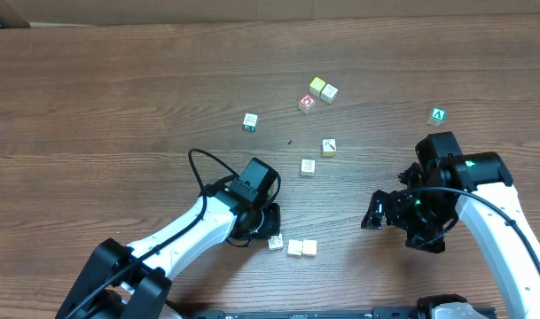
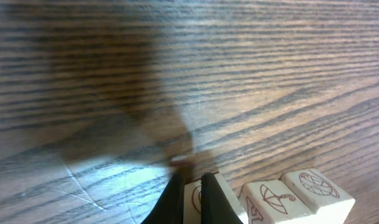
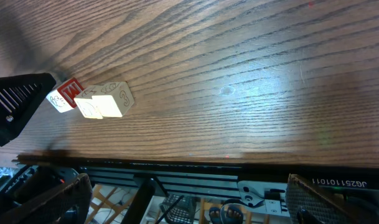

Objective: Flip 5 blocks

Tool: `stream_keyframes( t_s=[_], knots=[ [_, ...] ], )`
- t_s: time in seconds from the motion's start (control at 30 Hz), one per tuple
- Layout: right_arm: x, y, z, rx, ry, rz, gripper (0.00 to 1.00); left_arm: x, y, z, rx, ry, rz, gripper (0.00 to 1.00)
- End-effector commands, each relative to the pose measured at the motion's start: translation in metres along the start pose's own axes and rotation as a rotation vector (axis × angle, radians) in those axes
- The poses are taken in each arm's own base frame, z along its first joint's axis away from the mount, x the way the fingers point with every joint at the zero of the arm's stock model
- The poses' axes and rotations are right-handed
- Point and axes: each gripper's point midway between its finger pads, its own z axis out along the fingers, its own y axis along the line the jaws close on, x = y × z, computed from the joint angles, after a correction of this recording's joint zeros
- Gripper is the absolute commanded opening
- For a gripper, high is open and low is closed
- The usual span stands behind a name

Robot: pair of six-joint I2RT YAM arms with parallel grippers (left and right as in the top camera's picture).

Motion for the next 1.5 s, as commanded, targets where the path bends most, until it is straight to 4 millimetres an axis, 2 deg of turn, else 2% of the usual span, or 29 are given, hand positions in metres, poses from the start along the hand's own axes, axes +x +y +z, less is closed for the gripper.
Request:
stream_keyframes(
  t_s=[0.0,0.6,0.73,0.83,0.93,1.07,1.27,1.47],
  knots=[
    [-0.003,0.003,-0.005,-0.011,-0.014,-0.009,1.0,0.007,-0.003,0.003,0.017,0.034,0.022,0.04],
    [-0.003,0.003,-0.005,-0.011,-0.014,-0.008,1.0,0.018,-0.01,0.005,0.017,0.06,0.049,0.04],
    [-0.003,0.003,-0.005,-0.011,-0.013,-0.008,1.0,0.004,0.006,0.003,-0.041,0.006,-0.012,0.04],
    [-0.003,0.003,-0.005,-0.011,-0.012,-0.008,1.0,-0.014,0.028,-0.006,-0.099,-0.037,-0.085,0.04],
    [-0.002,0.003,-0.005,-0.01,-0.012,-0.008,1.0,-0.023,0.05,-0.018,-0.128,-0.029,-0.156,0.04],
    [-0.002,0.003,-0.005,-0.01,-0.012,-0.008,1.0,-0.005,0.062,-0.021,-0.132,0.067,-0.123,0.04],
    [-0.004,0.004,-0.005,-0.013,-0.018,-0.01,1.0,0.041,0.041,-0.017,-0.086,0.234,0.01,0.04],
    [-0.004,0.003,-0.005,-0.012,-0.018,-0.01,1.0,0.057,0.031,-0.011,-0.103,0.261,0.043,0.04]
  ],
)
